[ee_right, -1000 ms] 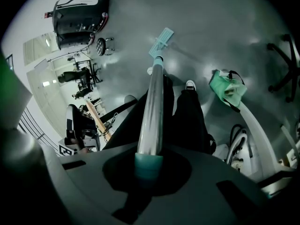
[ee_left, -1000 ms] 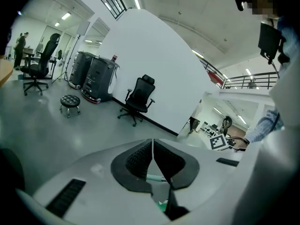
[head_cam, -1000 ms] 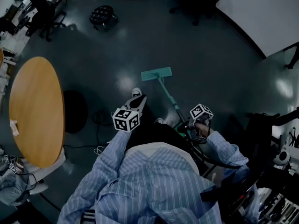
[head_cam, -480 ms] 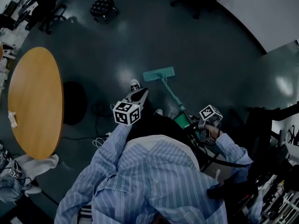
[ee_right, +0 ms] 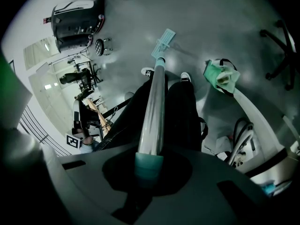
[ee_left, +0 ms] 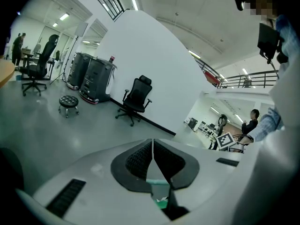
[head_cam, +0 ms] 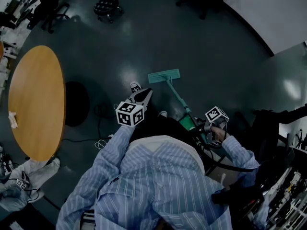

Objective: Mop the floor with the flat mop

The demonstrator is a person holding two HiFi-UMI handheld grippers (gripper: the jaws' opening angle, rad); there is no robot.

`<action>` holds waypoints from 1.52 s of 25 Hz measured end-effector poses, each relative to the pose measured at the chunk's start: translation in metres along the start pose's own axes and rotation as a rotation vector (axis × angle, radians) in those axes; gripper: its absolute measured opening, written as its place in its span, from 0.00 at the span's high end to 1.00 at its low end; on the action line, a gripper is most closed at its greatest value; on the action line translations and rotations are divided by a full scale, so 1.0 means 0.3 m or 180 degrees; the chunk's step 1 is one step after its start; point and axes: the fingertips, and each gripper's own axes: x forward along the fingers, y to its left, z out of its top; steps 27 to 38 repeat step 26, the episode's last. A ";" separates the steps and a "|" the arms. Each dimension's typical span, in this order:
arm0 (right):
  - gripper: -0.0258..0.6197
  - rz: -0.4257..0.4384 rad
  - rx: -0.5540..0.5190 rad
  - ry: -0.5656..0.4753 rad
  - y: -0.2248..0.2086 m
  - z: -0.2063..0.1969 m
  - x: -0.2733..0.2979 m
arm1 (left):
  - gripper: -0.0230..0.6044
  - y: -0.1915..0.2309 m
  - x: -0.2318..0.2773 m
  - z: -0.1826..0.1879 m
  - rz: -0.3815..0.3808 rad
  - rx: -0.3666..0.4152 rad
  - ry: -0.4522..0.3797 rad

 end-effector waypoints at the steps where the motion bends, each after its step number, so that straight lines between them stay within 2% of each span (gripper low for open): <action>1: 0.93 -0.0008 0.0008 0.0007 0.003 -0.005 0.000 | 0.94 0.000 -0.003 0.002 0.0001 -0.0002 -0.0007; 7: 0.93 -0.0133 -0.0022 0.0029 0.014 -0.013 -0.006 | 0.94 0.003 -0.002 0.008 0.0000 -0.0013 -0.0031; 38: 0.93 -0.0155 -0.0030 0.0029 0.019 -0.016 -0.003 | 0.94 -0.002 -0.016 0.006 -0.0016 -0.0026 -0.0083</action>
